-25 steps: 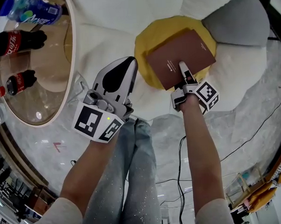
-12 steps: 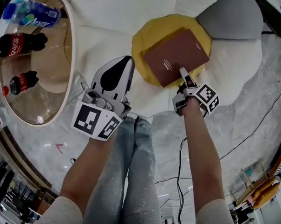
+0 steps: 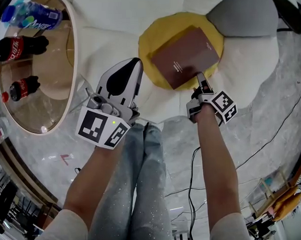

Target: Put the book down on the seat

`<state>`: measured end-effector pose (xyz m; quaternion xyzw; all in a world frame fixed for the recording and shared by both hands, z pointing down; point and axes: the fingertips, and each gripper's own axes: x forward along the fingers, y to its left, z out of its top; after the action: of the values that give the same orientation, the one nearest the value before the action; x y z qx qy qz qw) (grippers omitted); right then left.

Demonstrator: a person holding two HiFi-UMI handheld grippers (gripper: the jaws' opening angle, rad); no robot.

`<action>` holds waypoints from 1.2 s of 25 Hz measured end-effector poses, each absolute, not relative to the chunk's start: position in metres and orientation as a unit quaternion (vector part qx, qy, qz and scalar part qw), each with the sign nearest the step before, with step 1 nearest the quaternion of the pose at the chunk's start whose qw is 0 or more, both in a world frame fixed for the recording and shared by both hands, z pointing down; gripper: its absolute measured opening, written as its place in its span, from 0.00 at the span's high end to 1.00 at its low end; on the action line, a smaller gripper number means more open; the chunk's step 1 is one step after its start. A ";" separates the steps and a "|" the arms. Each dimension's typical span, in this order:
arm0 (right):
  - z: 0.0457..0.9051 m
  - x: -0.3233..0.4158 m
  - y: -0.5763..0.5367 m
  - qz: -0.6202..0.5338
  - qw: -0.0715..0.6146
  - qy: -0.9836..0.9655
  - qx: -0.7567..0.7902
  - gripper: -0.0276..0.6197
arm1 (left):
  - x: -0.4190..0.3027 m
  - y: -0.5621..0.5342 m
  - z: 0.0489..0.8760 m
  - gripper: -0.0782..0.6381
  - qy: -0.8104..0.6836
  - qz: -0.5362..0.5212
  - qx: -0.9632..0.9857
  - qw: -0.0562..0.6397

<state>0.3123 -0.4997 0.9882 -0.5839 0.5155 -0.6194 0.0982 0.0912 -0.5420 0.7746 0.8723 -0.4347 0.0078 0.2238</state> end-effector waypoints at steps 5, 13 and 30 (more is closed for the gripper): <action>0.981 0.310 -0.505 -0.614 0.100 0.518 -0.588 0.88 | 0.093 -0.540 0.774 0.87 -0.434 0.017 0.876 0.211; 0.959 0.317 -0.516 -0.545 0.058 0.561 -0.620 0.91 | 0.089 -0.542 0.772 0.87 -0.435 0.023 0.877 0.205; 0.784 0.351 -0.556 -0.301 0.063 0.668 -0.677 0.92 | 0.085 -0.566 0.730 0.87 -0.452 0.023 0.878 0.154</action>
<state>0.3514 -0.5557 0.7843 -0.6774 0.6682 -0.3012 0.0632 0.0851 -0.5660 0.7299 0.8784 -0.4517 0.0234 0.1542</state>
